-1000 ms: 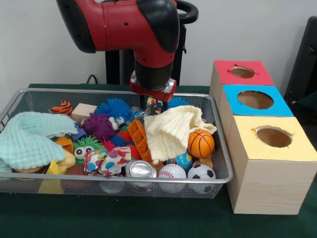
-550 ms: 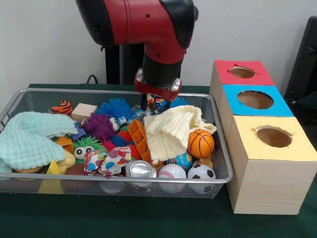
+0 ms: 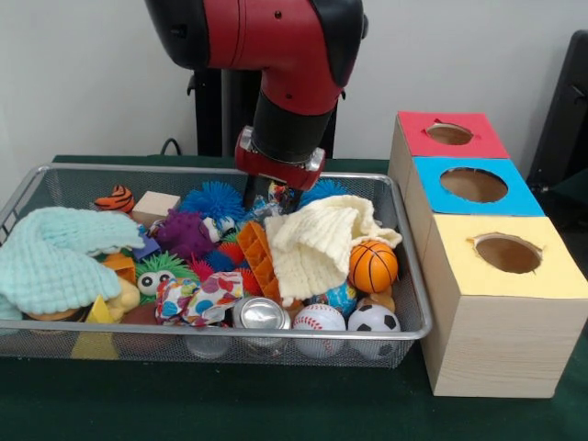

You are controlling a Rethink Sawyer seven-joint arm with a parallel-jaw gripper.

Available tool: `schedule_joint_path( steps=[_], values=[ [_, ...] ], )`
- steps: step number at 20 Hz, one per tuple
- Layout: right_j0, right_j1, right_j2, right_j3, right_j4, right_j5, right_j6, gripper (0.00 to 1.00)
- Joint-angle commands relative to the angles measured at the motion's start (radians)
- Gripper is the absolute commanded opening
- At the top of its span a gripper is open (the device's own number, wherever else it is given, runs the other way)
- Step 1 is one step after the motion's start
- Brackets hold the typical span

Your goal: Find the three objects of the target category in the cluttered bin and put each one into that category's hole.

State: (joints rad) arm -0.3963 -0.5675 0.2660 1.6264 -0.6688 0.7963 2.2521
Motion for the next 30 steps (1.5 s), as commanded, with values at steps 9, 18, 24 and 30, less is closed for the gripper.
schedule_joint_path(
  steps=[9,18,24,30],
  values=[
    [-0.072,0.119,0.039,-0.124,0.001,-0.009,-0.116,1.00],
    [-0.131,0.239,0.084,-0.212,0.076,0.095,-0.186,1.00],
    [-0.186,0.297,0.119,-0.240,0.148,0.176,-0.242,1.00],
    [-0.247,0.334,0.159,-0.244,0.190,0.239,-0.287,1.00]
  ],
)
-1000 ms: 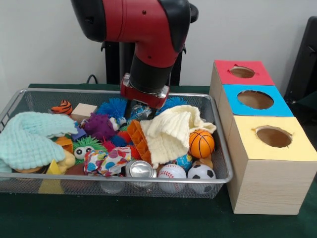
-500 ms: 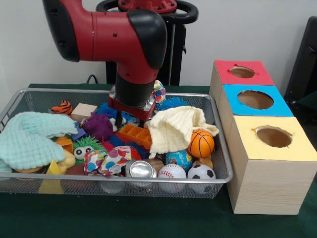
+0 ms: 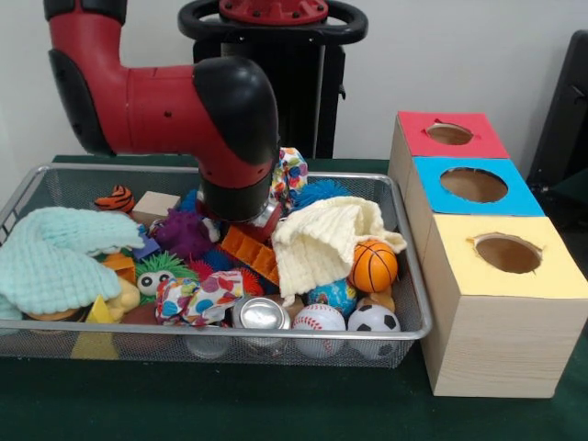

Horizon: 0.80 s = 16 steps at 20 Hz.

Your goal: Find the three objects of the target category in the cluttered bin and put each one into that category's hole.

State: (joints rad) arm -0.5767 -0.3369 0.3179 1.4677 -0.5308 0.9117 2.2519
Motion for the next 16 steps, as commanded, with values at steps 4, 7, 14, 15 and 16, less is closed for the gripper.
schedule_joint_path(
  steps=[4,7,14,15,16],
  values=[
    [-0.079,0.114,0.120,-0.090,0.066,0.157,-0.281,1.00],
    [-0.086,0.125,0.129,-0.096,0.073,0.175,-0.276,1.00],
    [-0.106,0.167,0.146,-0.126,0.104,0.246,-0.278,1.00],
    [-0.105,0.164,0.147,-0.120,0.104,0.242,-0.270,1.00],
    [-0.105,0.163,0.148,-0.116,0.104,0.239,-0.265,1.00]
  ],
)
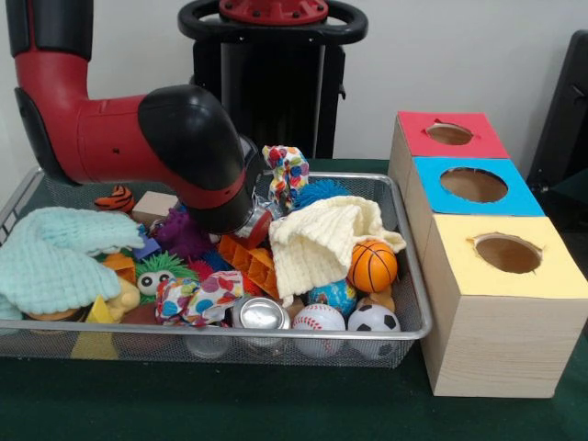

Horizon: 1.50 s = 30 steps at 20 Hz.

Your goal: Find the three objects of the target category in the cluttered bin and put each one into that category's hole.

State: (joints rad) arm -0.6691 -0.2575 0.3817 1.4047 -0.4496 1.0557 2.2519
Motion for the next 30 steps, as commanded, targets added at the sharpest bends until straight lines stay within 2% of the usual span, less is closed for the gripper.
schedule_joint_path(
  steps=[1,9,21,29,30],
  values=[
    [-0.013,0.082,0.085,-0.050,0.023,0.094,-0.262,1.00],
    [-0.006,0.084,0.074,-0.052,0.013,0.100,-0.240,1.00],
    [-0.003,0.076,0.041,0.015,-0.008,0.023,-0.175,1.00],
    [-0.013,0.067,0.035,0.053,0.001,0.043,-0.172,1.00],
    [-0.014,0.066,0.035,0.055,0.002,0.046,-0.173,0.00]
  ],
)
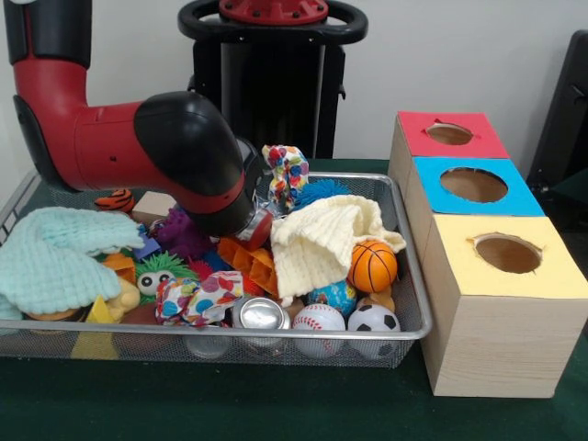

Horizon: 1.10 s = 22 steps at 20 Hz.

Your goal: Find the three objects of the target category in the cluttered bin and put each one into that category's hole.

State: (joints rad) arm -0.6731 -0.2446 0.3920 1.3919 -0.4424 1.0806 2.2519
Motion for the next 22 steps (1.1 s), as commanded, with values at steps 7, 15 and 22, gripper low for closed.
schedule_joint_path(
  steps=[7,15,22],
  values=[
    [-0.016,0.069,0.034,0.050,0.008,0.053,-0.194,0.00],
    [-0.025,0.044,0.045,0.083,0.014,0.031,-0.194,0.00],
    [-0.023,-0.073,0.053,0.166,0.042,0.085,-0.172,0.00]
  ],
)
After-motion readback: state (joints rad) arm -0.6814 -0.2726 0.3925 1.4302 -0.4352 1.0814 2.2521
